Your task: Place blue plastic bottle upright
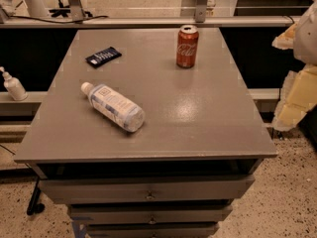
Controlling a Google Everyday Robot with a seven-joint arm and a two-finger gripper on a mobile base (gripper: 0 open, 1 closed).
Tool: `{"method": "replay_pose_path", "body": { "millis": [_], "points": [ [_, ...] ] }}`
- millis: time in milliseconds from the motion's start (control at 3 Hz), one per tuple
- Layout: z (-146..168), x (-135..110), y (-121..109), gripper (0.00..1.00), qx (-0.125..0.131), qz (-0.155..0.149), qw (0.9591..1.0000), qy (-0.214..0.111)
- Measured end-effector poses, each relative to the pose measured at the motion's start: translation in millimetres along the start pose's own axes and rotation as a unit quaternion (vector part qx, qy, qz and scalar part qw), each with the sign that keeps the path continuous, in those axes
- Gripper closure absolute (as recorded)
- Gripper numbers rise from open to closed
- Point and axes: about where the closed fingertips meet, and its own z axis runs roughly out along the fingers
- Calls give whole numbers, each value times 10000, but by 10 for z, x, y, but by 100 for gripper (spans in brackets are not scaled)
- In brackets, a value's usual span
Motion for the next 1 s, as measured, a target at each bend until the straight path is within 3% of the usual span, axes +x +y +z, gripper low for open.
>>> {"method": "replay_pose_path", "body": {
  "millis": [333, 1000],
  "points": [
    [8, -75, -46, 0, 52, 19, 10000, -54],
    [280, -787, -305, 0, -58, 484, 9980, -394]
  ]
}}
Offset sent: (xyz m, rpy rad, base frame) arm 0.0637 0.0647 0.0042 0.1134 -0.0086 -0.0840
